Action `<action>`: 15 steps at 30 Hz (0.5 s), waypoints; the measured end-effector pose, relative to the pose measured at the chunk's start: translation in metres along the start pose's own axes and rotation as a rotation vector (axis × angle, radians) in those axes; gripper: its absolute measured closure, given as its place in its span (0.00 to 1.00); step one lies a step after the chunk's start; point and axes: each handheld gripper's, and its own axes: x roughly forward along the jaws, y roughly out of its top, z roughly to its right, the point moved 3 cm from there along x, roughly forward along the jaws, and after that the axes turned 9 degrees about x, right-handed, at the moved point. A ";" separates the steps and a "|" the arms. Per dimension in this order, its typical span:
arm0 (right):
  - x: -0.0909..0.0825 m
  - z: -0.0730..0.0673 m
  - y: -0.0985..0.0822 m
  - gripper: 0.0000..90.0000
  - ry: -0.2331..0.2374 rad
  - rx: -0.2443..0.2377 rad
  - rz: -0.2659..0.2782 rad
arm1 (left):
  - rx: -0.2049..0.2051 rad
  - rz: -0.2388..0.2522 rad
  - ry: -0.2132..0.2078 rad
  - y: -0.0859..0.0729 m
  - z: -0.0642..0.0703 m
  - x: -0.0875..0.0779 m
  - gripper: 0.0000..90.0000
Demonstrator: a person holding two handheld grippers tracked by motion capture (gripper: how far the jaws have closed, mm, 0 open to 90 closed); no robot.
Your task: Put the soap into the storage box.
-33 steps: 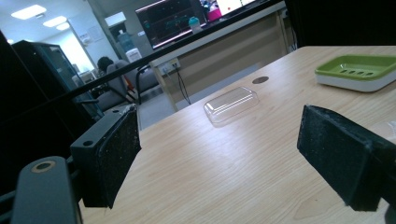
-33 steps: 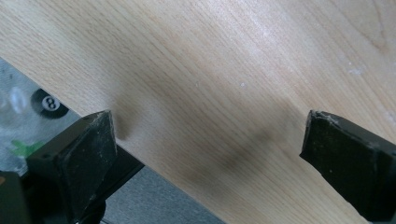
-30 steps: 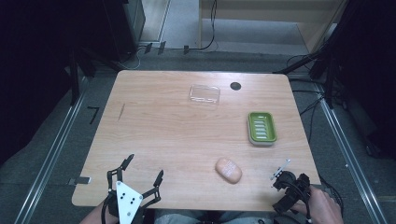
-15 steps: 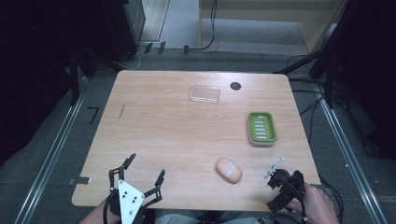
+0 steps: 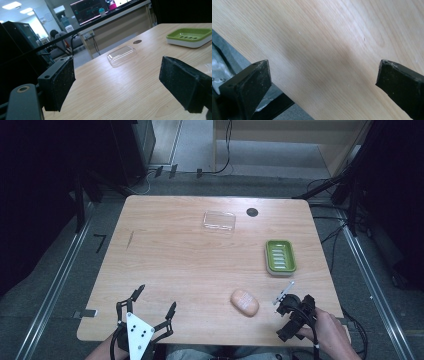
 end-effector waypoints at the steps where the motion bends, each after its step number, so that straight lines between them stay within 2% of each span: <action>1: -0.001 -0.001 0.002 0.00 -0.001 0.004 -0.009 | 0.005 0.000 -0.005 0.000 0.000 0.000 0.15; 4: -0.002 -0.004 0.009 0.00 -0.004 -0.018 0.000 | 0.004 0.002 -0.006 0.000 0.000 0.001 0.15; 9: -0.004 -0.009 0.021 0.00 -0.003 -0.022 0.007 | -0.001 0.000 -0.004 0.000 0.000 0.001 0.15; 15: -0.004 -0.016 0.034 0.00 0.000 -0.050 0.012 | -0.007 0.002 -0.002 -0.001 -0.001 0.000 0.15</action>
